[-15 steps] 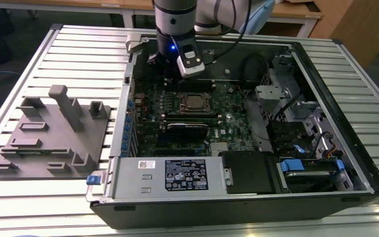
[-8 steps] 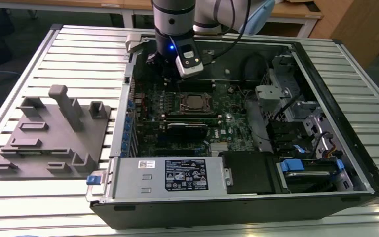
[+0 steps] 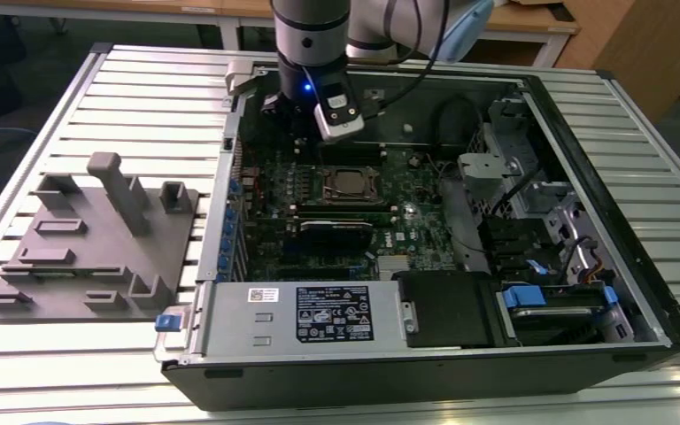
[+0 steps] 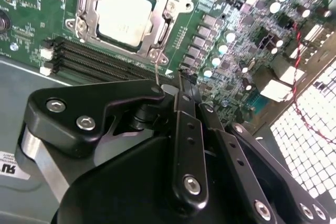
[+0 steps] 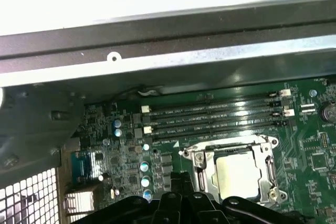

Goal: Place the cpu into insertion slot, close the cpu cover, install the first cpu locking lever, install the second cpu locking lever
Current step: 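Install the first cpu locking lever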

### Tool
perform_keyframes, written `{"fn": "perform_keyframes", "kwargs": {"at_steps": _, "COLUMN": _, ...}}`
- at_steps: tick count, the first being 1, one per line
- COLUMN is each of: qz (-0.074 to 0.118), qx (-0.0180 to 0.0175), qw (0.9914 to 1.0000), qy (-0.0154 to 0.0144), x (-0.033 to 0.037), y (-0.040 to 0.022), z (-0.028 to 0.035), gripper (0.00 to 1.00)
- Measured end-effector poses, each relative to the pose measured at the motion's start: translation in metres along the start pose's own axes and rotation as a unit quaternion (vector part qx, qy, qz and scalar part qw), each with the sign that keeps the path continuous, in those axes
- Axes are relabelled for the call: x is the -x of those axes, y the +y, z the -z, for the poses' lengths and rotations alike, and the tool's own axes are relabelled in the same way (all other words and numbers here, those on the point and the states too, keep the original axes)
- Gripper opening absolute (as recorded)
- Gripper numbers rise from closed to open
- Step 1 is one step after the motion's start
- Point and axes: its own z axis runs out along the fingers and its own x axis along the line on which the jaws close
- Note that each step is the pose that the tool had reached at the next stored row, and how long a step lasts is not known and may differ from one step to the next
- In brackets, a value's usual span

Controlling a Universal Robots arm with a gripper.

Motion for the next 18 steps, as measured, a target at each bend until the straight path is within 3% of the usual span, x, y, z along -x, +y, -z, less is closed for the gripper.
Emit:
{"fn": "perform_keyframes", "kwargs": {"at_steps": 4, "qz": 0.000, "qx": 0.0036, "qw": 0.99999, "qy": 0.0005, "x": -0.0037, "y": -0.0006, "z": -0.0005, "gripper": 0.10}}
{"fn": "perform_keyframes", "kwargs": {"at_steps": 5, "qz": 0.000, "qx": 0.0089, "qw": 0.99996, "qy": 0.0012, "x": -0.0038, "y": -0.0007, "z": -0.0005, "gripper": 0.10}}
{"fn": "perform_keyframes", "kwargs": {"at_steps": 7, "qz": -0.001, "qx": 0.0275, "qw": 0.99961, "qy": 0.0037, "x": -0.0038, "y": -0.0012, "z": -0.0005, "gripper": 0.10}}
{"fn": "perform_keyframes", "kwargs": {"at_steps": 8, "qz": -0.001, "qx": 0.0351, "qw": 0.99937, "qy": 0.0048, "x": -0.0038, "y": -0.0015, "z": -0.0004, "gripper": 0.10}}
{"fn": "perform_keyframes", "kwargs": {"at_steps": 12, "qz": -0.001, "qx": 0.0464, "qw": 0.99890, "qy": 0.0063, "x": -0.0042, "y": -0.0019, "z": -0.0005, "gripper": 0.10}}
{"fn": "perform_keyframes", "kwargs": {"at_steps": 15, "qz": -0.001, "qx": 0.0624, "qw": 0.99801, "qy": 0.0085, "x": -0.0048, "y": -0.0025, "z": -0.0006, "gripper": 0.10}}
{"fn": "perform_keyframes", "kwargs": {"at_steps": 18, "qz": -0.002, "qx": 0.0740, "qw": 0.99721, "qy": 0.0100, "x": -0.0052, "y": -0.0030, "z": -0.0005, "gripper": 0.10}}
